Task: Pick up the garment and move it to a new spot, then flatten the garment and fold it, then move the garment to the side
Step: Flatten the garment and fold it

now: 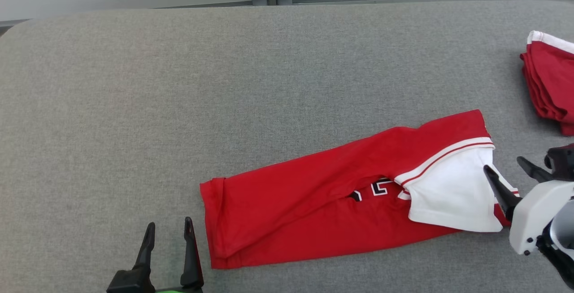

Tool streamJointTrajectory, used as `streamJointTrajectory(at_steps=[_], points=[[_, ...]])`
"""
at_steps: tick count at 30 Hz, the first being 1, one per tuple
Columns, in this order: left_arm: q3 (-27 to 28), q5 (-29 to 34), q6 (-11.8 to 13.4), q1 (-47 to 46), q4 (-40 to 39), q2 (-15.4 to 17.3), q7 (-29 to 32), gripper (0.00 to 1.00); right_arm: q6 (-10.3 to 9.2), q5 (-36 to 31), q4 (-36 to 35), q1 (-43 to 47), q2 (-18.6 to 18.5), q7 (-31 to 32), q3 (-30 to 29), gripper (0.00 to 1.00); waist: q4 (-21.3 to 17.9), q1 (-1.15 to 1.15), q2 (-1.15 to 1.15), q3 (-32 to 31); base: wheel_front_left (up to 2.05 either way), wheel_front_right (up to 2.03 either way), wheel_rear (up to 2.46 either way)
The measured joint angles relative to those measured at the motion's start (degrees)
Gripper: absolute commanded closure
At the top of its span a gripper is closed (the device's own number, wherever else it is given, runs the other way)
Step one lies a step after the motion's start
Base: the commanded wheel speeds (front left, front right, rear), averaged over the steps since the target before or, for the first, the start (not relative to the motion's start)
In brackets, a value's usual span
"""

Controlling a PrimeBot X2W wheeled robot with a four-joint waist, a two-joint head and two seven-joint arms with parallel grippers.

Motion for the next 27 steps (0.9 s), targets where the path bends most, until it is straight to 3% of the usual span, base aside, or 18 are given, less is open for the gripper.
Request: streamJointTrajectory(at_steps=[3,8,14,21,22,27], points=[[0.80,3.09,-0.64,-0.43,0.47,-2.24,-0.30,0.00,0.01,-0.99,2.88,-2.37,0.91,2.71,2.11,0.00,1.02,0.00,0.00,0.70,0.00,0.00,0.00],[3.82,7.68,-4.24,-1.23,-0.77,-6.58,-0.46,0.00,-0.01,-4.76,12.19,-6.66,-0.19,4.87,2.42,0.00,2.87,0.00,0.00,2.02,0.00,0.00,0.00],[8.18,11.17,-7.72,-1.20,-1.22,-8.93,-0.47,0.00,0.01,-4.30,19.89,-8.98,-0.81,6.15,3.89,0.00,5.49,0.00,0.00,2.61,0.00,0.00,0.00],[11.09,13.00,-10.44,-1.05,-1.08,-10.38,-0.47,0.00,-0.47,8.61,23.46,-10.34,0.45,7.55,6.65,0.00,6.74,0.00,0.00,2.15,0.00,0.00,0.00],[11.31,13.17,-10.68,-1.04,-1.09,-10.53,-0.47,0.00,-0.47,11.48,23.27,-10.36,0.71,7.27,7.56,1.00,6.83,0.00,0.00,1.96,0.00,0.00,0.00],[11.50,12.81,-11.46,-0.94,-1.00,-10.65,-0.47,0.00,0.08,23.48,24.65,-10.31,2.45,2.11,6.62,1.00,6.96,0.00,0.00,0.84,0.00,0.00,0.00]])
